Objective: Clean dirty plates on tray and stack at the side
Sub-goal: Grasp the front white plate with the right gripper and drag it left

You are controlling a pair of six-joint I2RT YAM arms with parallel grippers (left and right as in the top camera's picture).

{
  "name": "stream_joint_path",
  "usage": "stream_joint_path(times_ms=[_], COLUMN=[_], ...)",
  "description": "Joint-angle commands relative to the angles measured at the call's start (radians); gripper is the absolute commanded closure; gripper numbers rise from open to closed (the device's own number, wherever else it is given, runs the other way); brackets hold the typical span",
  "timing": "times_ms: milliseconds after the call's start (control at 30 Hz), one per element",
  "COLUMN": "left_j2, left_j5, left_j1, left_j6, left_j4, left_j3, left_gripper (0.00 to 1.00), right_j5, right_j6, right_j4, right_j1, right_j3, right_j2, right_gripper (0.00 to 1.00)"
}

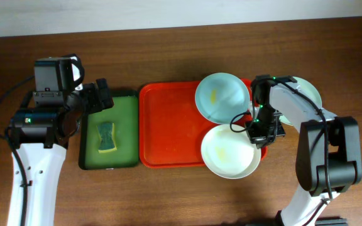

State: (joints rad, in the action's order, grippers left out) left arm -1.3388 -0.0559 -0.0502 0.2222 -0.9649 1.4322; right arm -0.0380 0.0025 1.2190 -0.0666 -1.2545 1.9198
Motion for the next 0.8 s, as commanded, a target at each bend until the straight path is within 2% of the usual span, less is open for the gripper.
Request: stream_joint_path(times_ms=[0, 233, 367, 467, 533, 567, 600, 633, 667, 700, 767], left_j2=[0.008, 0.008, 0.008, 0.008, 0.008, 0.008, 0.008, 0.008, 0.008, 0.008, 0.008], left_j5=[0.008, 0.008, 0.008, 0.008, 0.008, 0.008, 0.008, 0.008, 0.008, 0.008, 0.008], left_j1=[-0.004, -0.004, -0.004, -0.004, -0.004, -0.004, -0.004, -0.004, -0.004, -0.004, -0.004], left_j6=[0.002, 0.002, 0.002, 0.002, 0.002, 0.002, 0.002, 0.002, 0.002, 0.002, 0.002], left_j4=[0.002, 0.002, 0.002, 0.002, 0.002, 0.001, 0.001, 0.001, 0.002, 0.001, 0.001], left_j3=[0.004, 0.004, 0.004, 0.004, 0.004, 0.004, 0.004, 0.004, 0.004, 0.004, 0.004], left_gripper=[0.01, 0.01, 0.01, 0.01, 0.01, 0.01, 0.01, 0.01, 0.01, 0.01, 0.01], right_j5=[-0.157, -0.442, -0.554, -0.553, -0.552, -0.541, -0.544, -0.561, -0.552, -0.513, -0.337], right_j6=[0.005, 0.005, 0.021, 0.170, 0.344, 0.381, 0.381, 0.380, 0.307, 0.261, 0.255], right_j4=[0.005, -0.004, -0.070, -0.198, -0.371, -0.432, -0.469, -0.443, -0.359, -0.280, -0.151], right_j1=[-0.005, -0.006, -0.041, -0.138, -0.233, -0.265, -0.281, -0.280, -0.274, -0.266, -0.247], right_j3=[0.006, 0.006, 0.006, 0.006, 0.006, 0.006, 0.002, -0.024, -0.084, -0.130, -0.173], right_j2=[-0.004, -0.004, -0.004, -0.004, -0.004, -0.004, -0.005, -0.006, -0.012, -0.014, -0.014], right_gripper=[0.96, 0.96, 0.96, 0.96, 0.96, 0.96, 0.94, 0.84, 0.72, 0.66, 0.60])
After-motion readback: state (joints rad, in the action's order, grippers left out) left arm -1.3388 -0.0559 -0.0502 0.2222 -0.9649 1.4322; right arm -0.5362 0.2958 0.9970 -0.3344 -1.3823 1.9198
